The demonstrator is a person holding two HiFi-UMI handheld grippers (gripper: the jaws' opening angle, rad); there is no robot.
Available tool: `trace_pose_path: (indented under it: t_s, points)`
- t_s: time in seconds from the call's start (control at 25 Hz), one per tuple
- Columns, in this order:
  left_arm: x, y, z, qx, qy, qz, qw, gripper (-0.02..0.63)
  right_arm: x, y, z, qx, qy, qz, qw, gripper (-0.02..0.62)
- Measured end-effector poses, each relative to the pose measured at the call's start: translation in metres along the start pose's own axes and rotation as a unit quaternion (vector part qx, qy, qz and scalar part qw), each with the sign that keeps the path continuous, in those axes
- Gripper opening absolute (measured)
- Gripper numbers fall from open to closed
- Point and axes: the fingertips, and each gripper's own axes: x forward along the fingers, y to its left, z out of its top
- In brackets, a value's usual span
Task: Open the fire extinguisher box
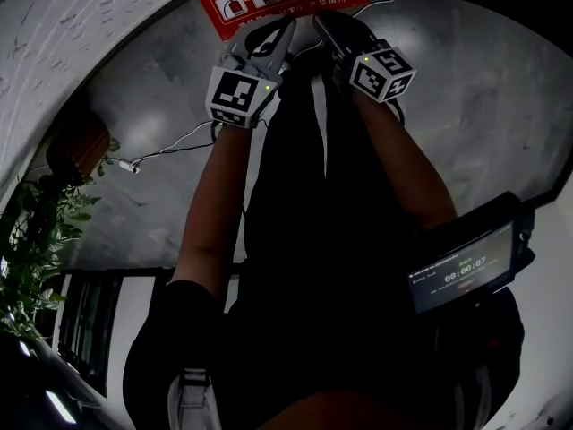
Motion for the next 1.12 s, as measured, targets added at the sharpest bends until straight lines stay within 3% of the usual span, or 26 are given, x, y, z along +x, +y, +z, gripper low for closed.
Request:
trace_pose_path:
  t_s: [0.2,0.52,0.92,1.12]
  points:
    - [0.008,0.000,-0.013,-0.006,0.010,-0.004,0.9999,0.000,0.003,-0.019,-0.027,0.100,-0.018,0.003,0.995,0.084]
    - [0.016,-0.005,-0.022,-0.013,0.018,-0.013,0.9997,0.000,0.012,-0.047,-0.061,0.250,-0.058,0.009,0.966,0.121]
    - [0.016,-0.003,-0.032,-0.020,0.024,-0.010,0.9995,0.000,0.018,-0.084,-0.084,0.321,-0.069,-0.018,0.944,0.144]
    - [0.015,0.000,-0.042,-0.025,0.029,-0.006,0.9993,0.000,0.024,-0.096,-0.090,0.333,-0.072,-0.031,0.940,0.146]
